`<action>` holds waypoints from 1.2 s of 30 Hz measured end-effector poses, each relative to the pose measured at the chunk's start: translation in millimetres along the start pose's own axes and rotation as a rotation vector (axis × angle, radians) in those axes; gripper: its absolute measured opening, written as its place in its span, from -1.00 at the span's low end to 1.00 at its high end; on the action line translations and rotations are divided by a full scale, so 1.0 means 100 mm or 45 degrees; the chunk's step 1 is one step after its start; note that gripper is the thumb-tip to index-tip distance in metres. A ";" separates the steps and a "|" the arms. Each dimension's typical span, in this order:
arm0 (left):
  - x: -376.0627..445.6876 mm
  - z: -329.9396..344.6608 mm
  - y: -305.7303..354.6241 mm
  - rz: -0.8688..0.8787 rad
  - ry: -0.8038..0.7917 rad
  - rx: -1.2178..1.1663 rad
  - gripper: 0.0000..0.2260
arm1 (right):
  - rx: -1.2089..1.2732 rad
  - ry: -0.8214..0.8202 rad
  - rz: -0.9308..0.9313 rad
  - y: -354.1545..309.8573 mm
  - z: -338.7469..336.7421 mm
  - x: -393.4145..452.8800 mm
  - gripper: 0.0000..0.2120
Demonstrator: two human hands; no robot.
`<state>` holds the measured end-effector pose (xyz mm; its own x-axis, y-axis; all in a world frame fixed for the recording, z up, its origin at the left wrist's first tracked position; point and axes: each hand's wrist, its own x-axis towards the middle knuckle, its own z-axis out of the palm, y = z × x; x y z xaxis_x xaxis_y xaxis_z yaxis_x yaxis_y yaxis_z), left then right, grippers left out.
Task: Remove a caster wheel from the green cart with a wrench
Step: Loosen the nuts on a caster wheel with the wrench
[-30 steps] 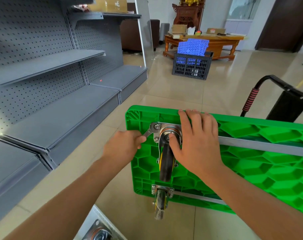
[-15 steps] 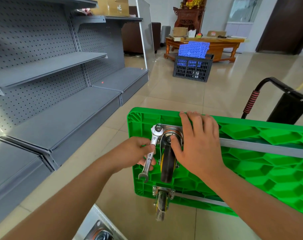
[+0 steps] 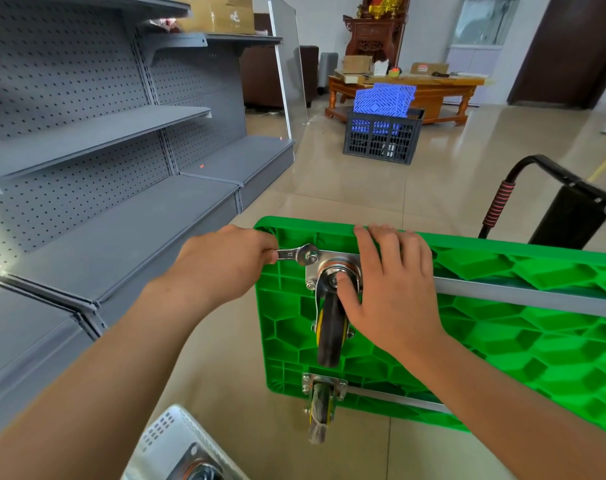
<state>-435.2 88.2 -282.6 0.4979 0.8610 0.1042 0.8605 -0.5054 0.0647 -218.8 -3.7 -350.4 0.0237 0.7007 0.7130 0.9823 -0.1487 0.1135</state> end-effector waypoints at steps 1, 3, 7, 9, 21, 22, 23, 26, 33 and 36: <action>0.01 0.01 -0.01 0.006 0.009 0.035 -0.81 | -0.001 -0.003 -0.001 0.00 0.00 0.00 -0.39; 0.04 -0.01 -0.02 0.008 0.006 0.107 -0.82 | 0.000 -0.007 -0.004 0.01 0.00 0.00 -0.39; 0.06 0.00 -0.02 0.058 0.117 0.265 -0.82 | -0.001 -0.007 -0.003 0.01 0.00 -0.01 -0.39; 0.05 0.03 0.01 0.110 0.221 0.333 -0.79 | -0.004 -0.010 -0.001 0.01 0.00 0.00 -0.39; 0.09 0.62 0.01 -0.040 -0.017 -0.183 -0.78 | -0.004 0.005 0.009 -0.01 0.02 0.00 -0.39; 0.09 0.67 0.00 -0.054 -0.020 -0.263 -0.76 | -0.004 0.005 0.010 -0.01 0.02 0.00 -0.38; 0.08 0.72 0.02 -0.059 -0.020 -0.389 -0.73 | -0.004 0.005 0.011 -0.01 0.02 0.00 -0.38; -0.01 0.85 0.22 -0.095 -0.045 -0.805 -0.72 | -0.002 0.017 0.015 -0.02 0.03 0.00 -0.39; -0.04 0.73 0.23 -0.199 -0.404 -1.379 -0.76 | -0.014 0.013 0.007 -0.01 0.01 0.00 -0.39; -0.07 0.56 0.14 -0.141 -0.559 -1.355 -0.75 | -0.005 0.005 0.005 -0.01 0.01 0.00 -0.39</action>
<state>-420.4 78.8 -338.1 0.6000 0.7437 -0.2948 0.4788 -0.0387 0.8771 -219.9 -3.1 -350.9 0.0270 0.6974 0.7162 0.9815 -0.1542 0.1131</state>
